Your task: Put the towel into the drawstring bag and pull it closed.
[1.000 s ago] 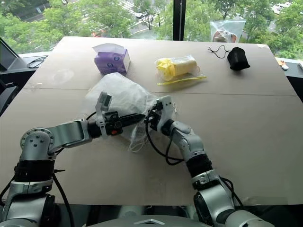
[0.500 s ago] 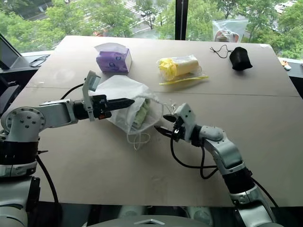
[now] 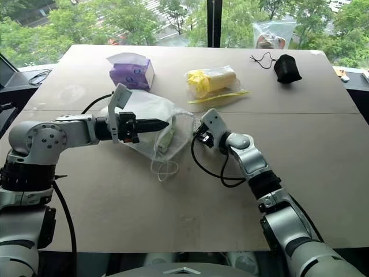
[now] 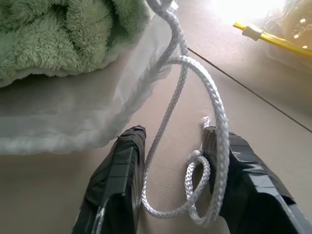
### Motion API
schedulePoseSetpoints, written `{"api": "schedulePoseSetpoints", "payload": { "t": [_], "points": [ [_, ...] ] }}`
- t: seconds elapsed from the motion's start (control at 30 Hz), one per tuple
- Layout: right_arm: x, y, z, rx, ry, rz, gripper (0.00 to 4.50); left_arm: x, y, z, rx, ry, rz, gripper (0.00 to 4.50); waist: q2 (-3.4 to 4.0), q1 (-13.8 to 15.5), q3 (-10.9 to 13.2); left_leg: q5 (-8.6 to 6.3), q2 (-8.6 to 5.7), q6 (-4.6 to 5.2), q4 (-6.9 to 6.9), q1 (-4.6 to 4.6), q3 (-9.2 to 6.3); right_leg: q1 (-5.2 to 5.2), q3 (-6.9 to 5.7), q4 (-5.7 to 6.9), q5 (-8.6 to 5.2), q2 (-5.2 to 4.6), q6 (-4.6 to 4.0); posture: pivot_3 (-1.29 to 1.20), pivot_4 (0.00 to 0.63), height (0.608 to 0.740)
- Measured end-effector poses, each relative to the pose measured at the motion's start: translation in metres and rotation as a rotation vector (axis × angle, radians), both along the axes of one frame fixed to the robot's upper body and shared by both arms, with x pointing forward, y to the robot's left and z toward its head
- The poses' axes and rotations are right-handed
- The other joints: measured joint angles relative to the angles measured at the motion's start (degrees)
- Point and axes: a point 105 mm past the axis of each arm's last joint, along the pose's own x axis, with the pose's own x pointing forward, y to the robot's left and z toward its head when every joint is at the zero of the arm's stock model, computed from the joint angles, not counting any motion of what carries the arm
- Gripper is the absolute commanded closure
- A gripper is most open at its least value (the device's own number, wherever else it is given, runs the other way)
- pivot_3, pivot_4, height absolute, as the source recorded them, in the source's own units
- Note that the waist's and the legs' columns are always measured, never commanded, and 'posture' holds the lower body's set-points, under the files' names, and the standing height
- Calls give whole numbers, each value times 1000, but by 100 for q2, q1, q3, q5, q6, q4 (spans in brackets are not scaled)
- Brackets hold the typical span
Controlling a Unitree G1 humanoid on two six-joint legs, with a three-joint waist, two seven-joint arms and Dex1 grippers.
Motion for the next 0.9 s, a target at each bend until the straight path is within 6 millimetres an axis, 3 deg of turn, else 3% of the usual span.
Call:
{"api": "schedulePoseSetpoints", "payload": {
  "t": [0.03, 0.07, 0.3, 0.5, 0.63, 0.73, 0.77, 0.83, 0.9],
  "points": [
    [-1, -2, 0, 9, 5, 5, 4426, 1, 1, 1, 3, -5, 4, 4500, 0, 3, 0, 2, -1, -3, 0, 0, 2, 0, 2, 0, 0, -2, 0, 0, 150, 740],
    [-4, -4, 1, 20, 3, 12, 4476, 2, 1, 2, 3, -11, 3, 4500, 0, 15, 0, 3, -2, -5, 0, -1, 2, 0, 1, -1, 0, -4, 0, 0, 150, 740],
    [-37, -28, 7, 71, 22, 75, 4476, 16, -8, 24, -19, -110, -41, 4500, 0, 39, 0, -5, -3, 8, 1, 0, -5, -1, -8, 7, 0, 0, 0, 0, 150, 740],
    [-63, -32, 37, 109, -11, 94, 4476, 33, -31, 42, -36, -246, -148, 4500, 1, -8, 0, -5, -2, 8, 8, 13, 4, 0, 3, 18, 0, 7, 0, 0, 150, 740],
    [-65, -35, 37, 101, 1, 42, 4500, 33, -19, 21, -20, -236, -154, 3274, 1, -38, 1, -4, 12, 7, 5, 11, 15, -12, 18, 23, 0, 25, -1, 0, 150, 740],
    [-64, -36, 34, 88, 6, 17, 4500, 23, -2, 6, -64, -213, -115, 1916, 1, -39, 1, -2, 19, 3, 2, 7, 24, -21, 31, 24, -1, 27, -1, 0, 150, 740],
    [-65, -35, 33, 88, 9, 11, 4500, 14, 10, 0, -78, -199, -76, 1231, 1, -49, 1, -2, 21, 2, 2, 6, 37, -28, 45, 24, -1, 27, -1, 0, 150, 740],
    [-65, -35, 32, 85, 14, 5, 4500, 7, 18, -3, -79, -180, -54, 1076, 0, -24, 0, 1, 19, -3, 3, 1, 38, -31, 42, 25, -1, 24, -1, 0, 150, 740],
    [-66, -35, 30, 84, 19, 6, 4500, -31, 37, -17, -41, -115, -69, 1076, -3, -68, -1, 2, 16, -5, -1, 4, 51, -34, 56, 25, 0, 15, 0, 0, 150, 740]
  ]
}}
